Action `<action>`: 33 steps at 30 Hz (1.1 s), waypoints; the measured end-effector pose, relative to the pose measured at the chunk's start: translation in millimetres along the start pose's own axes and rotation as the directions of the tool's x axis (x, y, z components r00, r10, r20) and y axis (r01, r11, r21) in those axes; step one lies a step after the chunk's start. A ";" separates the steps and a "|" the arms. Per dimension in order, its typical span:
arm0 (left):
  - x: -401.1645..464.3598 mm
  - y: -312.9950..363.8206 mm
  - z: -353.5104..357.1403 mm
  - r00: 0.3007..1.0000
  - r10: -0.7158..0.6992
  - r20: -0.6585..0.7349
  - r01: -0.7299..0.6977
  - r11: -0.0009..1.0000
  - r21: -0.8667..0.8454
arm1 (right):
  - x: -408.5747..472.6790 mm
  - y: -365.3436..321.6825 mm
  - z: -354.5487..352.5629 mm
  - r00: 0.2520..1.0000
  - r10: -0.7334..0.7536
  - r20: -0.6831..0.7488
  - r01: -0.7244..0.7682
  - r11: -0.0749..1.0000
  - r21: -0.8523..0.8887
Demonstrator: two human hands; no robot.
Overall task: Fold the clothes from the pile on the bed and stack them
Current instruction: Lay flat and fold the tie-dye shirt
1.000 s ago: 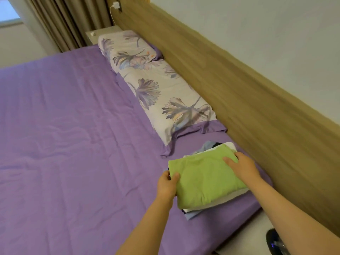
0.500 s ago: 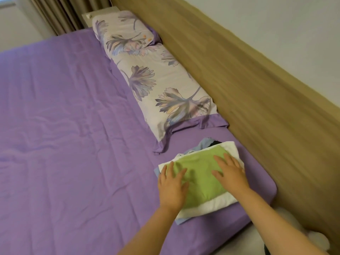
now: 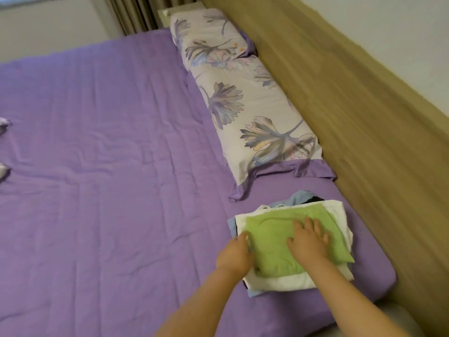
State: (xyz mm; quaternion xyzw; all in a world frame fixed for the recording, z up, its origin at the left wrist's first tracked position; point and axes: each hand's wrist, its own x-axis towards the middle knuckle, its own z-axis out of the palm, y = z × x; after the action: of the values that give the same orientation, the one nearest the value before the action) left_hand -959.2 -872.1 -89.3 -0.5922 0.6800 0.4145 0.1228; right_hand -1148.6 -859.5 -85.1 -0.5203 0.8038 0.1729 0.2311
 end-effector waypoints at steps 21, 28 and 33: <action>-319.0 -290.3 -69.7 0.886 -0.327 -0.328 0.307 0.945 -0.114 | -276.4 -325.9 37.9 0.670 -0.742 0.013 0.723 0.649 -0.237; -451.7 -411.0 -37.9 0.790 -0.478 -0.384 0.396 0.876 -0.275 | -401.1 -420.1 94.9 0.524 -0.849 0.073 0.820 0.480 -0.313; -531.8 -480.1 -19.8 0.699 -0.605 -0.381 0.460 0.788 -0.409 | -475.5 -480.5 138.8 0.412 -0.898 0.157 0.876 0.343 -0.340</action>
State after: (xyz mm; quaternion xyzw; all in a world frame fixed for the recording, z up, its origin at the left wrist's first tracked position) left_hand -374.5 -490.4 72.2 -0.8613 0.4183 0.2875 -0.0246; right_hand -514.5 -619.5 43.3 -0.9097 0.3506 0.1530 0.1615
